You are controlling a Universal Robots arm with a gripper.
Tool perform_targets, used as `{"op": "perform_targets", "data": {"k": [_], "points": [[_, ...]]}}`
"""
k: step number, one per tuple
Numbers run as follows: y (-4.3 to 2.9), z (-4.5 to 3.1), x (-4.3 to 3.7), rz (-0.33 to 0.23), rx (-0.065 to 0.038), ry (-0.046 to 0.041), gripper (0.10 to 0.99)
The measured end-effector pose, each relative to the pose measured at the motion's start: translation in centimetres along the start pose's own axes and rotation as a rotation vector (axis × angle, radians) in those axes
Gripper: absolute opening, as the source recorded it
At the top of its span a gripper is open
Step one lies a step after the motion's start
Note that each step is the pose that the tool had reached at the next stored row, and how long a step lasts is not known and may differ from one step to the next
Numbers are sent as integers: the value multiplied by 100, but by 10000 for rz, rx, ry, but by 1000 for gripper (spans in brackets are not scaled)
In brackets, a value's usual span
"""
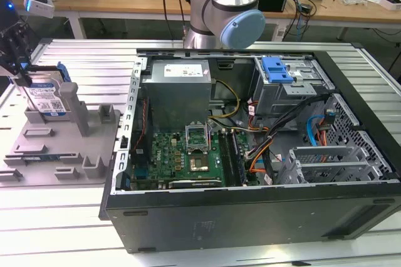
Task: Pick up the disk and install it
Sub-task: 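Pick up the disk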
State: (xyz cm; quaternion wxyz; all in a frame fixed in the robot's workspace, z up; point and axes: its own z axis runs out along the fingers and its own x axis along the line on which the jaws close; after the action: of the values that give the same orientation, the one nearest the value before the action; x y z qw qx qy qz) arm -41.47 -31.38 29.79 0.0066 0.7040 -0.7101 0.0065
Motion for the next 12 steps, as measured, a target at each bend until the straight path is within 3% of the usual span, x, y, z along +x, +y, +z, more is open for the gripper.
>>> {"op": "perform_targets", "data": {"k": [7,12], "points": [[0,-16,0,0,3,3,365],[0,-151,1,0,2,41,365]]}}
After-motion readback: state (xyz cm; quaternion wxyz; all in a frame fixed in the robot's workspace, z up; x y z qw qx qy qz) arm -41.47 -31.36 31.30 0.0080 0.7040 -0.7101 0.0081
